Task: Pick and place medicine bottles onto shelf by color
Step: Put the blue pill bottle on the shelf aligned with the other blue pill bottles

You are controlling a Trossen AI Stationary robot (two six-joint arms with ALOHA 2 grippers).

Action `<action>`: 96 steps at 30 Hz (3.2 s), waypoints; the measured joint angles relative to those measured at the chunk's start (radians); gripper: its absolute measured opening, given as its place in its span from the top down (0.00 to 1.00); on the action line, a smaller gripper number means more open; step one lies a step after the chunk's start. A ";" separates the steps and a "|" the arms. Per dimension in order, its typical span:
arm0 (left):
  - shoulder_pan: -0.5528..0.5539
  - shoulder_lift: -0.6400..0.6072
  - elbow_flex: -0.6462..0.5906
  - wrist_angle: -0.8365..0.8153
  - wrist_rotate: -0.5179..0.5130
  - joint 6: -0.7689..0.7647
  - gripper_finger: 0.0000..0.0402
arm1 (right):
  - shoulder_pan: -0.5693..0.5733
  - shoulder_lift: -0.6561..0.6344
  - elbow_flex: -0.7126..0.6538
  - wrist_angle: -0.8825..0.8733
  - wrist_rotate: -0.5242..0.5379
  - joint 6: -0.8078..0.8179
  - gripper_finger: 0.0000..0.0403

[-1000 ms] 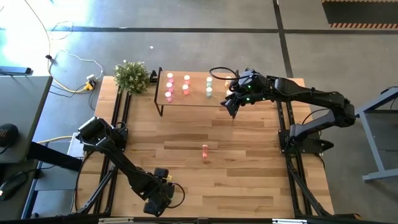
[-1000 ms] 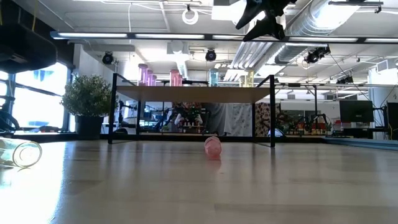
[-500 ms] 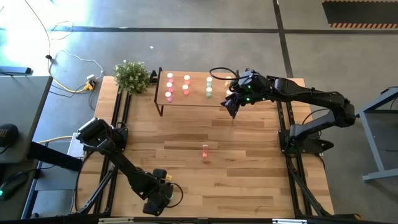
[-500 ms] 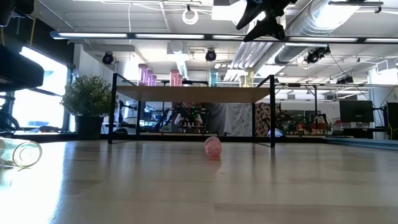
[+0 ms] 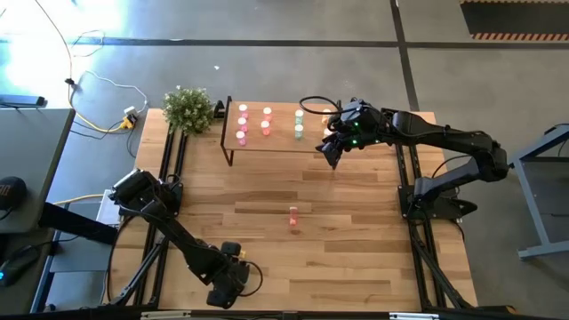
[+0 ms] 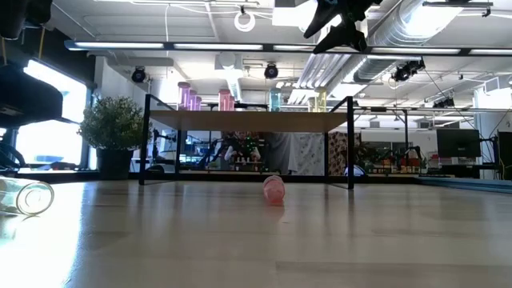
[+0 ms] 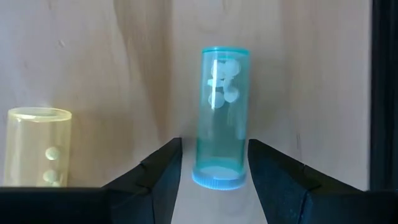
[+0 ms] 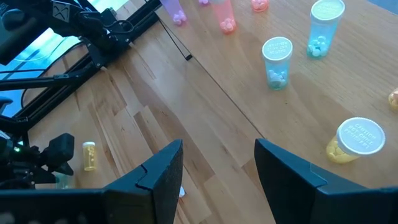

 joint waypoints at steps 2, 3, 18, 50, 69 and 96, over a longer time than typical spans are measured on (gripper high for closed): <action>0.001 0.010 0.002 0.002 0.017 0.000 0.58 | 0.000 0.000 0.000 0.000 0.000 0.000 0.53; 0.001 0.012 0.003 0.001 0.020 0.000 0.59 | 0.000 0.000 0.000 0.000 0.000 0.000 0.53; 0.020 0.001 0.000 -0.001 0.059 -0.028 0.74 | 0.000 0.000 0.000 -0.001 -0.014 0.000 0.53; 0.170 -0.024 0.501 -0.510 -0.647 0.616 0.73 | 0.343 0.000 0.000 0.101 -0.326 0.398 0.53; 0.274 -0.024 0.571 -0.146 -1.023 1.246 0.73 | 0.363 0.037 0.000 0.176 -0.364 0.590 0.53; 0.305 -0.025 0.571 0.258 -1.008 1.789 0.73 | 0.359 0.039 0.000 0.185 -0.481 0.541 0.63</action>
